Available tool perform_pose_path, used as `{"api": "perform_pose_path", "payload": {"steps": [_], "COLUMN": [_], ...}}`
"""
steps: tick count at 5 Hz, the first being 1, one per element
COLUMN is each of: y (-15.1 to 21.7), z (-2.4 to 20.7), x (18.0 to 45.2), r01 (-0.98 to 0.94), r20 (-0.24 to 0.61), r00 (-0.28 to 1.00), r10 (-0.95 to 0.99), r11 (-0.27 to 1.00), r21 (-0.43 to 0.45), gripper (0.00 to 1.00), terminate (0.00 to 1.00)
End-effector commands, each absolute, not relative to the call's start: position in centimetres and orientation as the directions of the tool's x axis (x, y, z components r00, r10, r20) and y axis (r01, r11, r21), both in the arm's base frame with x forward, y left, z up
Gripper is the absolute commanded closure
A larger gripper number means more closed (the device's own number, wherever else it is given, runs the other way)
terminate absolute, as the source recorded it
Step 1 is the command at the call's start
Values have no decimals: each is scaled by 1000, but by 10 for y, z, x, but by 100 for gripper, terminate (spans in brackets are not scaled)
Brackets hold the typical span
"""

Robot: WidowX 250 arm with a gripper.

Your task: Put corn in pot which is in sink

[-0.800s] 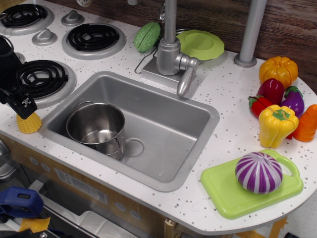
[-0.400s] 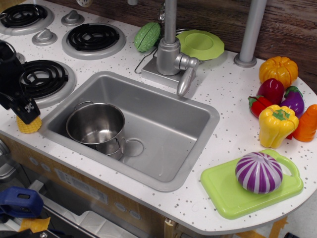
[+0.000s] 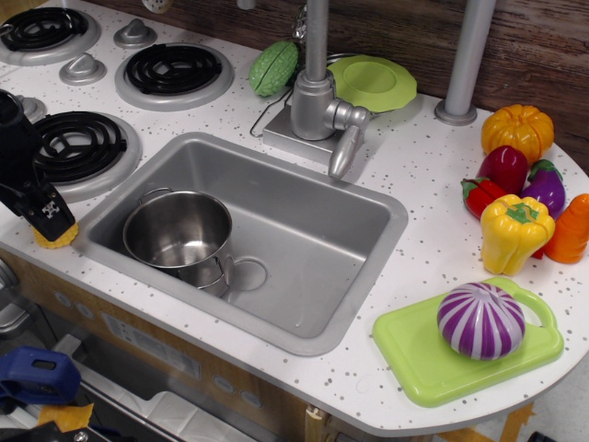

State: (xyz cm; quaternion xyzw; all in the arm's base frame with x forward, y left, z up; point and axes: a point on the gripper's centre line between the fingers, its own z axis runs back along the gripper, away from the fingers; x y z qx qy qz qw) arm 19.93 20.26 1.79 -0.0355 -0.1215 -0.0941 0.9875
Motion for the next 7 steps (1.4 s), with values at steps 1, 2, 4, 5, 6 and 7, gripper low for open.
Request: {"api": "perform_pose_path", "payload": {"steps": [1, 2, 4, 5, 6, 7], "y": [212, 214, 211, 203, 186, 167], "z": [22, 17, 16, 33, 48, 60], "x": [200, 200, 203, 207, 215, 230], "r01": [188, 190, 208, 214, 223, 231], "r20": [279, 297, 316, 302, 299, 293], "r00": [945, 939, 928, 930, 925, 923], "r10": [-172, -172, -196, -209, -234, -249], "r11": [982, 981, 978, 977, 972, 968], "r21": [-29, -31, -5, 17, 70, 96], "gripper": [0, 0, 100, 100, 100, 100], "terminate": [0, 0, 0, 0, 0, 0]}}
